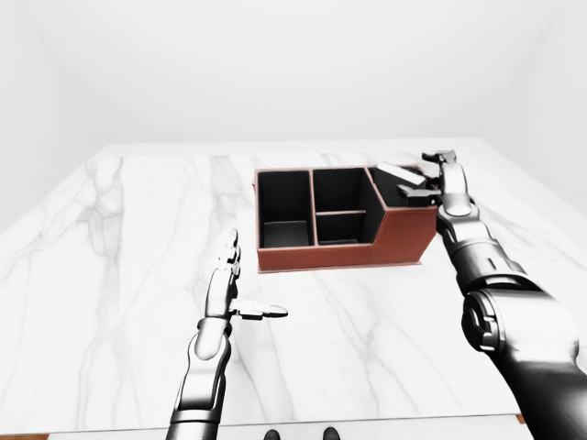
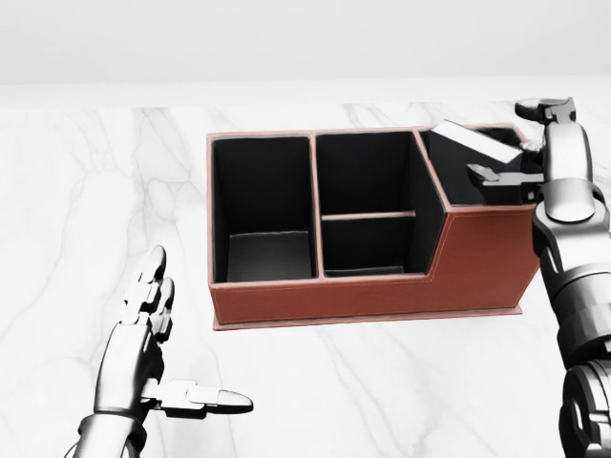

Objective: Pick up the book and place it in the right compartment of the caddy.

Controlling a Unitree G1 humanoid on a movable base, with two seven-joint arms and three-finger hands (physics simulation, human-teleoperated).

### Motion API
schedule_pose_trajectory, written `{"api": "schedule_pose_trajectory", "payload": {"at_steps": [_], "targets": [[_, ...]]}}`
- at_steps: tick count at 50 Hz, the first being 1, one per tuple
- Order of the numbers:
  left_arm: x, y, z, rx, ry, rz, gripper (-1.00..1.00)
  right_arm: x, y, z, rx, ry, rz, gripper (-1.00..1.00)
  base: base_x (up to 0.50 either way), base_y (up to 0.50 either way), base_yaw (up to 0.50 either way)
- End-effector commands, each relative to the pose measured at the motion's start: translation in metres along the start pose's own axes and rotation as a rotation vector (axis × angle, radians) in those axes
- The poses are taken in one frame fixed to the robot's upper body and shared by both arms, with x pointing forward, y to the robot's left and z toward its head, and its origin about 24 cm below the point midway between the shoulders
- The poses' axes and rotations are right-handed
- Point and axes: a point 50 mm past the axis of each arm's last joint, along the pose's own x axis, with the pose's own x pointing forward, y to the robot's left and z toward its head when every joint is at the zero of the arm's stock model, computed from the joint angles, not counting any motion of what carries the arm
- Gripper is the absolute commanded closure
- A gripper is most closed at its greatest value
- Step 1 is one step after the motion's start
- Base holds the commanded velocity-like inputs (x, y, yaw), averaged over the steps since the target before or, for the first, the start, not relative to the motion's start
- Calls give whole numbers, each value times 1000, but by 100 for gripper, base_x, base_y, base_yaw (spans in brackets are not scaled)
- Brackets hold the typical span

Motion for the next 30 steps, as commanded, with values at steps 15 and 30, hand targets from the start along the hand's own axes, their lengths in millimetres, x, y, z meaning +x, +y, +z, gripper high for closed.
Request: {"api": "schedule_pose_trajectory", "payload": {"at_steps": [15,30], "targets": [[0,1,-1,-15,5,-2,-100,1,-5,9,63,-41,-29,-100,0,0,0],[1,1,0,-13,1,0,-100,1,-31,67,123,-197,-82,-100,0,0,0]]}}
